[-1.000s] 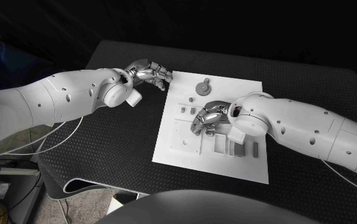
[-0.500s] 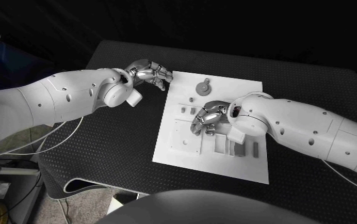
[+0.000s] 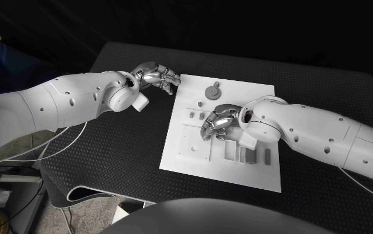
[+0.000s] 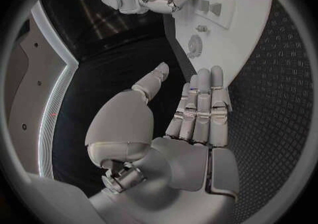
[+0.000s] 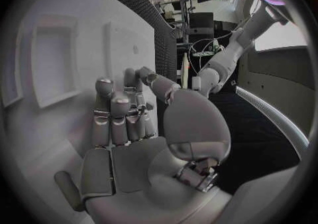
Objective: Assemble the parts on the task board
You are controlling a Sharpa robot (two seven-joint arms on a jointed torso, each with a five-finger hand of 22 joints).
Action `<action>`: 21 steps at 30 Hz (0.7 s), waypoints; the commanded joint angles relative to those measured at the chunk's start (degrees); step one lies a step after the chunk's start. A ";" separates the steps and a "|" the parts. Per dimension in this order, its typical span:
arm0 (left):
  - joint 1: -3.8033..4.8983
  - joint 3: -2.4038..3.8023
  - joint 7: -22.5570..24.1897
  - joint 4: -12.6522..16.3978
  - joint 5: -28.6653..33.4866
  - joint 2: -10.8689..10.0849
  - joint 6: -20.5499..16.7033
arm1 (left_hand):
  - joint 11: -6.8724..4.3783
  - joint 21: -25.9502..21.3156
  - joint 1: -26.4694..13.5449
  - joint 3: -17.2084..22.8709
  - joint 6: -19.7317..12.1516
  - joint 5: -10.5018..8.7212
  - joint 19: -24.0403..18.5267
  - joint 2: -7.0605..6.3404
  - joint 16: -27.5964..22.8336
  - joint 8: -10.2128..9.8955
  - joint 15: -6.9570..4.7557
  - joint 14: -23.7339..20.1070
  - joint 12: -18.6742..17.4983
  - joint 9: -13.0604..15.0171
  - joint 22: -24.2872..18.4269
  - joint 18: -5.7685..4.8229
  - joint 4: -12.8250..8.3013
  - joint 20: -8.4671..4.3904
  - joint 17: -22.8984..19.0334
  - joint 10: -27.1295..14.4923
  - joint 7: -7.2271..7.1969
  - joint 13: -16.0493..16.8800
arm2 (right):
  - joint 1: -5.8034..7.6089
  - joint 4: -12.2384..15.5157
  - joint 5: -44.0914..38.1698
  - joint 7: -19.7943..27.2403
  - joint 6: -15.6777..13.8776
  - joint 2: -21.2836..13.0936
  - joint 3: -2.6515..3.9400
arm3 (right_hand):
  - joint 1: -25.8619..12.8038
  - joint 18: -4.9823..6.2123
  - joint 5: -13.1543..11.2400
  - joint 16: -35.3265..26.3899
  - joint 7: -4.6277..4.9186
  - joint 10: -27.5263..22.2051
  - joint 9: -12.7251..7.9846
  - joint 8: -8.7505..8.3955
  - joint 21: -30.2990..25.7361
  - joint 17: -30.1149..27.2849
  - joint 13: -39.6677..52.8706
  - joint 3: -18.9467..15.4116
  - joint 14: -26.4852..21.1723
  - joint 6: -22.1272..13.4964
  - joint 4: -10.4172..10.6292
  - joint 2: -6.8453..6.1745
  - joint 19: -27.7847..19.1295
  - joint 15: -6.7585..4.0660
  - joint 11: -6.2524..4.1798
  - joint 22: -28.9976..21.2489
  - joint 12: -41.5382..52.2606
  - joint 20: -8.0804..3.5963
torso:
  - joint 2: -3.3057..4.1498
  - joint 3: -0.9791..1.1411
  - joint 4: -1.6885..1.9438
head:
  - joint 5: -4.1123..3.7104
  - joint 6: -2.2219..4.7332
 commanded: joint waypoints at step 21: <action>0.04 0.03 0.41 0.04 0.00 0.11 -0.09 | 0.07 -0.05 -0.08 -0.09 0.04 -0.19 0.31 0.13 0.17 0.35 -0.03 0.56 -0.07 -0.11 -0.07 0.84 0.05 -0.01 0.09 -0.32 0.35 -0.08 | -0.75 -0.99 -7.77 -4.36 -1.14 -0.77 -0.82 | 0.55 1.96 0.24 0.20 0.20 -0.38 0.18 -0.05 0.32 0.06 0.11 0.20 -0.16 -0.03 0.15 1.03 -0.21 -0.19 0.10 1.22 0.26 -0.10 | 0.01 0.02 -0.05 | 0.00 0.00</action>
